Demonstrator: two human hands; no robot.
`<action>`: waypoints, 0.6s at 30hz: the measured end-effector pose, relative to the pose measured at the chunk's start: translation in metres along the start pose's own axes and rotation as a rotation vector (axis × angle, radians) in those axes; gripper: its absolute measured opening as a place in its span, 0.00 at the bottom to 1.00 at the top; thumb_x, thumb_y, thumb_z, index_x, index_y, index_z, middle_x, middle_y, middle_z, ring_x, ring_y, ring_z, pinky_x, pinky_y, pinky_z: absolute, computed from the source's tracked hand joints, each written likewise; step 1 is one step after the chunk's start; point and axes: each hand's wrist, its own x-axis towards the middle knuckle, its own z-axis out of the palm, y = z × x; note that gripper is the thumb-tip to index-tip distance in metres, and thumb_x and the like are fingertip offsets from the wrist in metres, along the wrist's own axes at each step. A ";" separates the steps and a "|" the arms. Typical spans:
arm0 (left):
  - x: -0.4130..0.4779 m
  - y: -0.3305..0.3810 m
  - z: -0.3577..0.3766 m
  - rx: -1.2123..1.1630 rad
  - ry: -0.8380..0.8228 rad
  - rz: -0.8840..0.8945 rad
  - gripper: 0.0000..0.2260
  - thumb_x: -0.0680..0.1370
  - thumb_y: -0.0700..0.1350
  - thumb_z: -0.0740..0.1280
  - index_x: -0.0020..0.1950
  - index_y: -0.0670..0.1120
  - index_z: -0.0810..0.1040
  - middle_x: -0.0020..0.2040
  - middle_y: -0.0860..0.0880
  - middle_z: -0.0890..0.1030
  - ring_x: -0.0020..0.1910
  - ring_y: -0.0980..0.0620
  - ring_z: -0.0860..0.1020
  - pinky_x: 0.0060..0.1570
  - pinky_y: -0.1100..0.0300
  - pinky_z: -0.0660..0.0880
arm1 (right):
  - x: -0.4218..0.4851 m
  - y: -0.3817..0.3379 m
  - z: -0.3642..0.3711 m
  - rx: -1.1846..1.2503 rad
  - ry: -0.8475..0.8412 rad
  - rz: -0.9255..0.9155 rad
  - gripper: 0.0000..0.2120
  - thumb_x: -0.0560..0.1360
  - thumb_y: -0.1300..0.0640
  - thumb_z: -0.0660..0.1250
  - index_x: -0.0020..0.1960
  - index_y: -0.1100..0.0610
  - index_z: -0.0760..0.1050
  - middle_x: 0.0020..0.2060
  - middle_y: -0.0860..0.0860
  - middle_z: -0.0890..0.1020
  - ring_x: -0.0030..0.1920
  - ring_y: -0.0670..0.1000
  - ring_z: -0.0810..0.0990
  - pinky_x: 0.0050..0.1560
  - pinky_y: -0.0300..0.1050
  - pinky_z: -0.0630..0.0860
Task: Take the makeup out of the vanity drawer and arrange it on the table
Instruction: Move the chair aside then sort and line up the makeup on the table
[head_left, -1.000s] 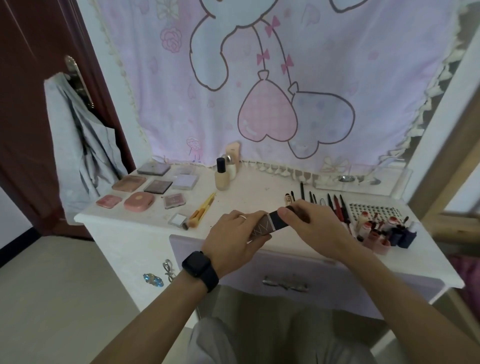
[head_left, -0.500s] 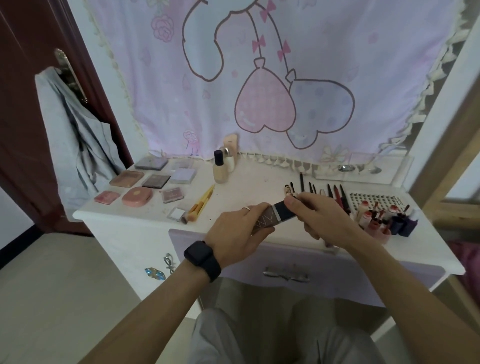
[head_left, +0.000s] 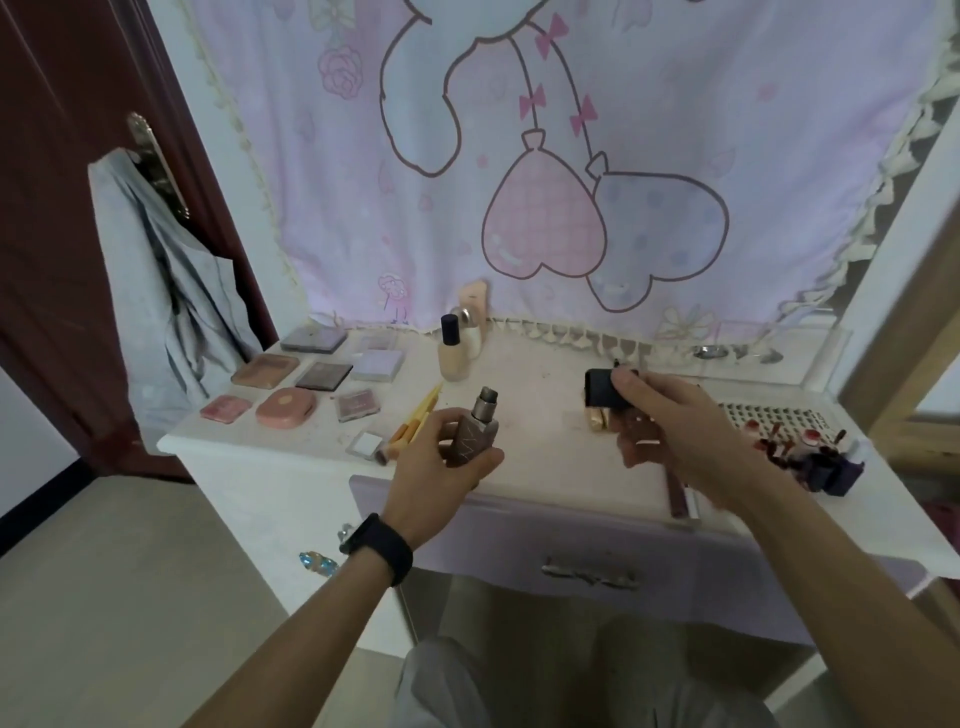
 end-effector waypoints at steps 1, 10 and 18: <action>0.001 0.001 0.003 -0.078 -0.008 -0.041 0.19 0.72 0.47 0.78 0.60 0.51 0.76 0.49 0.55 0.82 0.43 0.58 0.82 0.40 0.62 0.80 | 0.003 0.005 0.004 0.088 -0.018 0.058 0.24 0.69 0.40 0.74 0.54 0.59 0.80 0.38 0.55 0.83 0.31 0.52 0.79 0.31 0.43 0.78; 0.063 0.018 0.018 -0.135 0.030 -0.095 0.11 0.70 0.50 0.79 0.50 0.50 0.84 0.44 0.55 0.85 0.42 0.61 0.82 0.37 0.73 0.74 | 0.031 0.029 0.022 0.116 0.049 0.231 0.14 0.73 0.53 0.75 0.55 0.56 0.80 0.47 0.54 0.86 0.44 0.53 0.87 0.39 0.43 0.81; 0.154 0.010 0.053 -0.010 -0.060 -0.073 0.10 0.71 0.48 0.78 0.48 0.52 0.81 0.46 0.55 0.83 0.40 0.69 0.79 0.35 0.77 0.72 | 0.118 0.029 0.000 -0.314 0.212 0.139 0.09 0.78 0.54 0.70 0.57 0.48 0.75 0.45 0.51 0.85 0.41 0.48 0.83 0.41 0.43 0.82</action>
